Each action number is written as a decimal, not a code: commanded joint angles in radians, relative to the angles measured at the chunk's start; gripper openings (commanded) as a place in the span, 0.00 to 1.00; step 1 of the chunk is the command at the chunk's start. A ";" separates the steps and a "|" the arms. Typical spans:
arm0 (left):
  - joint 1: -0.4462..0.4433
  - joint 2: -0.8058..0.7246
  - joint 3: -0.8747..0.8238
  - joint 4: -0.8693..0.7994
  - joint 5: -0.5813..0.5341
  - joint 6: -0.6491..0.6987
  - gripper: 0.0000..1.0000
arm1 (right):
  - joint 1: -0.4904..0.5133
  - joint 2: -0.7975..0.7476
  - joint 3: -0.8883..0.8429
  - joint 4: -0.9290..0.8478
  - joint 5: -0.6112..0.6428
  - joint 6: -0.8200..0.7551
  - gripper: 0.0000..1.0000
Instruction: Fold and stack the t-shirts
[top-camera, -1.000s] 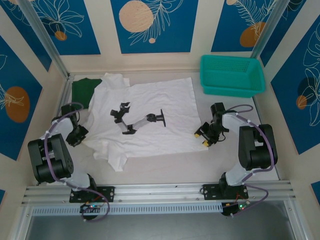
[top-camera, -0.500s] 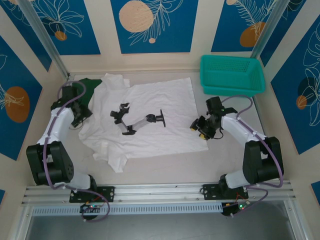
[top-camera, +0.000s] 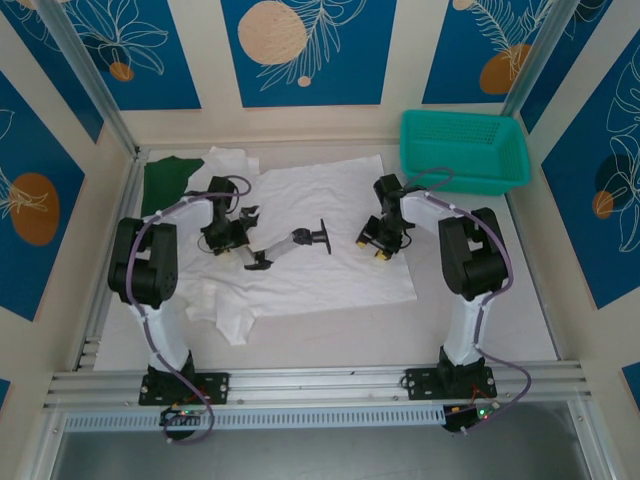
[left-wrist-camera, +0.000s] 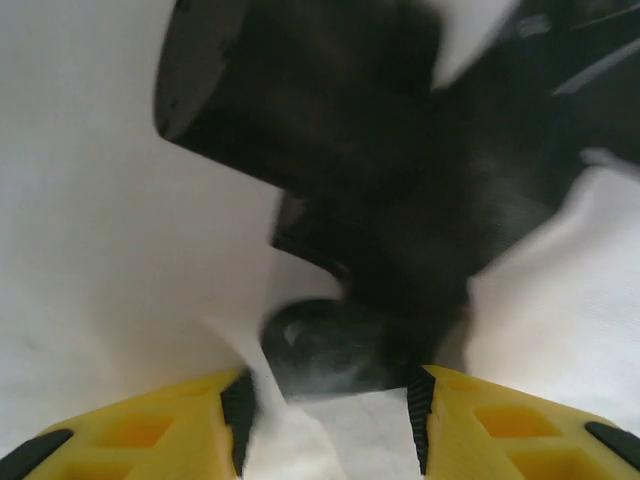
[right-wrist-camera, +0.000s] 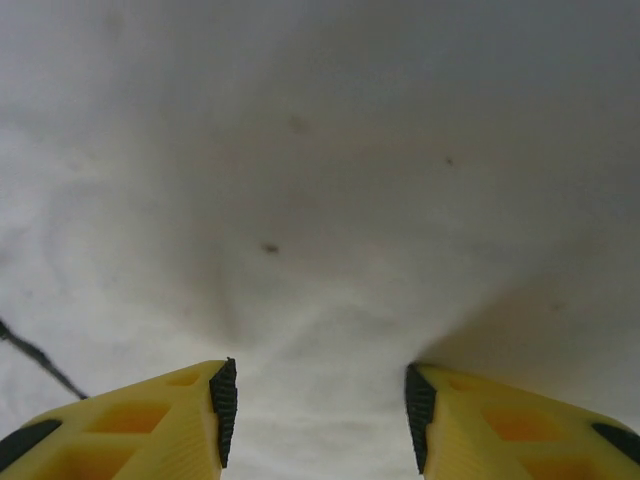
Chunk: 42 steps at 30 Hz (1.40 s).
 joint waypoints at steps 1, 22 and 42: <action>-0.009 0.085 0.041 0.010 0.004 0.027 0.47 | -0.012 0.042 0.034 -0.063 0.057 0.023 0.52; 0.010 0.000 0.405 -0.196 -0.024 0.033 0.86 | -0.076 -0.255 -0.017 0.059 -0.068 -0.058 0.77; 0.178 -0.643 -0.532 -0.104 0.159 -0.188 0.54 | -0.006 -0.531 -0.474 0.017 -0.121 -0.052 0.72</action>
